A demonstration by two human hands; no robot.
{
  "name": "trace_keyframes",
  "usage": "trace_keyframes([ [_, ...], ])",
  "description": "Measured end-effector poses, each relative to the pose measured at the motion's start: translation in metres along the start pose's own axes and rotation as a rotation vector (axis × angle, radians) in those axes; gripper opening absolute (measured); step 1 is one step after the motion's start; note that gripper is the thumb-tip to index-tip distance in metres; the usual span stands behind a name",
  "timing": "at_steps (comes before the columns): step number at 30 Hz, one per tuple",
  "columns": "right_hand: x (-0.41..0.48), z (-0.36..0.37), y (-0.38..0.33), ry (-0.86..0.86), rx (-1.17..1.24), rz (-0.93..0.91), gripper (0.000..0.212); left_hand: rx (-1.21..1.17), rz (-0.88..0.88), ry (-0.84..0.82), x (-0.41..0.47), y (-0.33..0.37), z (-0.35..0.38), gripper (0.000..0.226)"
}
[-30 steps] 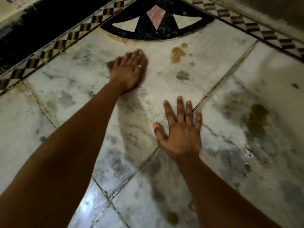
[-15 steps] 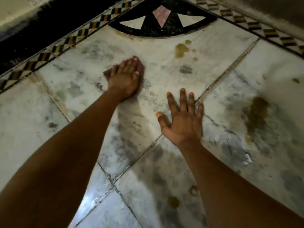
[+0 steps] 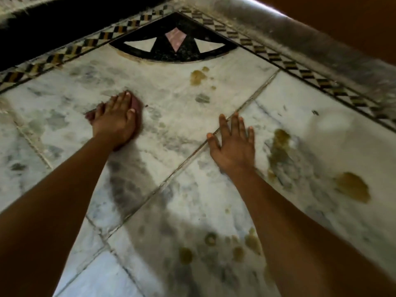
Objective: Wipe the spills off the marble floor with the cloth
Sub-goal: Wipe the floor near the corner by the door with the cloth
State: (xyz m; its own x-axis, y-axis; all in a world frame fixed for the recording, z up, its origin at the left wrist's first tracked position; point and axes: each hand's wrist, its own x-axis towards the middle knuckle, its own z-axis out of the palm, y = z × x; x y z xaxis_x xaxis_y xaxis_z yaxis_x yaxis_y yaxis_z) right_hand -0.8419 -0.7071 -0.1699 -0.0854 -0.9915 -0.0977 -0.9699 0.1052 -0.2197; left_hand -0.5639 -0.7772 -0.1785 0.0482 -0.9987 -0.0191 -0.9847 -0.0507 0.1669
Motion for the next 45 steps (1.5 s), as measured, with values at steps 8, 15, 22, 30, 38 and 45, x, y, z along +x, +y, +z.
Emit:
trace_keyframes([
  [8, 0.002, 0.002, 0.001, 0.031, -0.035, -0.009, 0.067, 0.018, -0.026, -0.017, 0.09, 0.048, -0.001, 0.054],
  [15, 0.0, 0.008, -0.002, 0.138, 0.052, -0.024, 0.068, -0.01, -0.01, -0.09, 0.149, 0.126, 0.003, 0.054],
  [22, 0.0, 0.008, -0.002, 0.128, 0.043, -0.013, 0.067, -0.018, 0.458, -0.149, 0.15, 0.2, 0.015, 0.051],
  [30, -0.001, 0.009, -0.002, 0.158, 0.094, -0.012, 0.068, 0.008, 0.861, -0.116, 0.121, 0.104, 0.011, 0.06],
  [38, -0.001, 0.009, -0.003, 0.142, 0.055, -0.012, 0.068, 0.002, 0.504, -0.124, 0.088, 0.176, 0.017, 0.053],
  [45, 0.002, 0.005, -0.001, 0.044, 0.014, -0.018, 0.072, 0.052, 0.707, -0.117, 0.036, 0.084, 0.005, 0.054],
])
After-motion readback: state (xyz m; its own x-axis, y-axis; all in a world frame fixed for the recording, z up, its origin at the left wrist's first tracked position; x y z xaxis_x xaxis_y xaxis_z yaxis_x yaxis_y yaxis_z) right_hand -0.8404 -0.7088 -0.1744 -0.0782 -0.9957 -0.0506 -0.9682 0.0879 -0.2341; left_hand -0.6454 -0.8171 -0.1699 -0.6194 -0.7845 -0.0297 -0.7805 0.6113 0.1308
